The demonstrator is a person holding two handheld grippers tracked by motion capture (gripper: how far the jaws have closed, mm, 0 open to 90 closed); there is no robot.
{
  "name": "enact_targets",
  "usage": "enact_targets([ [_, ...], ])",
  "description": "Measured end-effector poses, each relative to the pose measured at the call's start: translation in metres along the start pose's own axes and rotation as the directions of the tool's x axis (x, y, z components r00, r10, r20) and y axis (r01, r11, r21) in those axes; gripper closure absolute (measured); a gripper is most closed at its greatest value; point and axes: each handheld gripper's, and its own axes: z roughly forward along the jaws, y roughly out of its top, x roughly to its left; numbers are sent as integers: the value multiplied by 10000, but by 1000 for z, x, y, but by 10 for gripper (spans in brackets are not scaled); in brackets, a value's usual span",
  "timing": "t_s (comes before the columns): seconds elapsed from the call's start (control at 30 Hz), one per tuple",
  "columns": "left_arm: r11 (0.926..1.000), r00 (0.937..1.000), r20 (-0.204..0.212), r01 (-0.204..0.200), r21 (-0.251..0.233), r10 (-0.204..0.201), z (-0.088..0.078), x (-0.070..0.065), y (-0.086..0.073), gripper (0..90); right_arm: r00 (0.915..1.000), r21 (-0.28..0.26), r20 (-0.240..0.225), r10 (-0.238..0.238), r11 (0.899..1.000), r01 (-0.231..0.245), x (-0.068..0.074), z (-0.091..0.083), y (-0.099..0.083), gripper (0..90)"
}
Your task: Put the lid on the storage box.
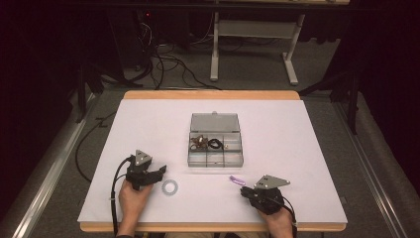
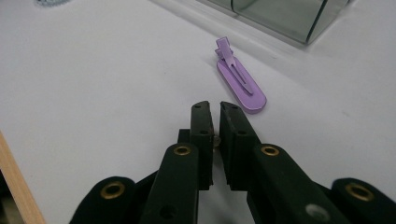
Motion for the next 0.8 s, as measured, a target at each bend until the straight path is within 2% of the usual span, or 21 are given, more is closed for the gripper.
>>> enact_targets([
  [0.8,10000,10000,6,20,-11,-20,0,0,0,343,10000,-347,-45,3,9994,-5,-3,-8,8,857],
])
